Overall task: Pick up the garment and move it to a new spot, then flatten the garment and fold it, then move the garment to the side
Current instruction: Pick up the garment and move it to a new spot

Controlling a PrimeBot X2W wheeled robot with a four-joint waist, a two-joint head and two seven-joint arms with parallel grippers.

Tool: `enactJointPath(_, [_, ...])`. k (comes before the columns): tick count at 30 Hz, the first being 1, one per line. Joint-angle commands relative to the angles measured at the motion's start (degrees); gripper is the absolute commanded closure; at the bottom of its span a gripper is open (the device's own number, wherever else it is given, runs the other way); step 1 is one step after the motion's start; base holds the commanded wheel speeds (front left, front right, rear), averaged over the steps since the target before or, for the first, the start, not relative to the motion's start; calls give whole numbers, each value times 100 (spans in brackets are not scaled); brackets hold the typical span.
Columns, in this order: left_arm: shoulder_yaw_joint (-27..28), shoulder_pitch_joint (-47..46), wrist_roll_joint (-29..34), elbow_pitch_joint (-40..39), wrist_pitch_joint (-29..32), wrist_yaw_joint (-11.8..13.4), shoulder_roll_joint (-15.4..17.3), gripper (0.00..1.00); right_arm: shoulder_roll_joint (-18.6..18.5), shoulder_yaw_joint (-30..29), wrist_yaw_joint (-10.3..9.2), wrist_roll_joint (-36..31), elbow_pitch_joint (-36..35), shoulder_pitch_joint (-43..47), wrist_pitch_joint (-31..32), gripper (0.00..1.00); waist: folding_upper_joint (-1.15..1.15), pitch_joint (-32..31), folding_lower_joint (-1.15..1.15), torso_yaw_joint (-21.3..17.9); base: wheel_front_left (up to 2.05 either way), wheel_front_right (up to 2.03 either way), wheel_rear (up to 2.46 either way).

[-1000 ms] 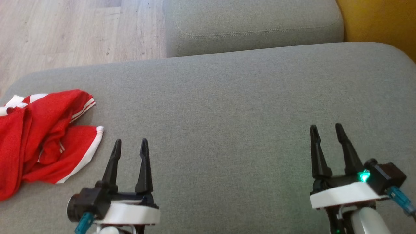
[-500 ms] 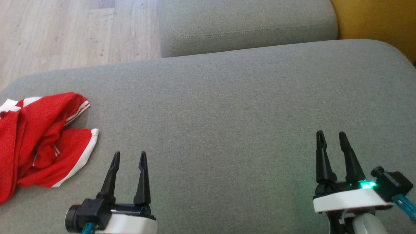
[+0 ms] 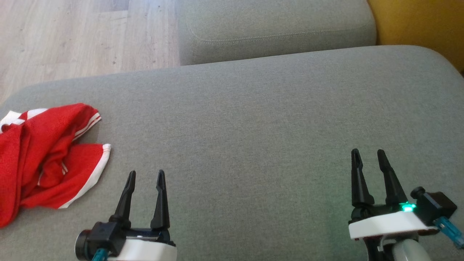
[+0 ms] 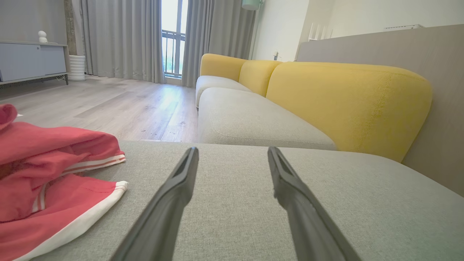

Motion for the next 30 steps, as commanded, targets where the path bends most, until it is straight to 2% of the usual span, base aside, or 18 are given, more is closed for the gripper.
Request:
enactJointPath(1, [194,-210,-26,-137,-55,15,-21,0,-45,135,-4,-53,-164,-151,-62,0,0,-5,0,26,0,0,0])
enactJointPath(11, [320,-177,-7,-96,-55,92,-21,0,-45,408,-4,-274,-171,-150,-62,0,0,-56,0,471,0,0,0])
enactJointPath(30, [600,94,155,-90,-55,137,-21,0,-45,984,-4,-182,-95,10,-62,0,0,-362,0,1903,0,0,0])
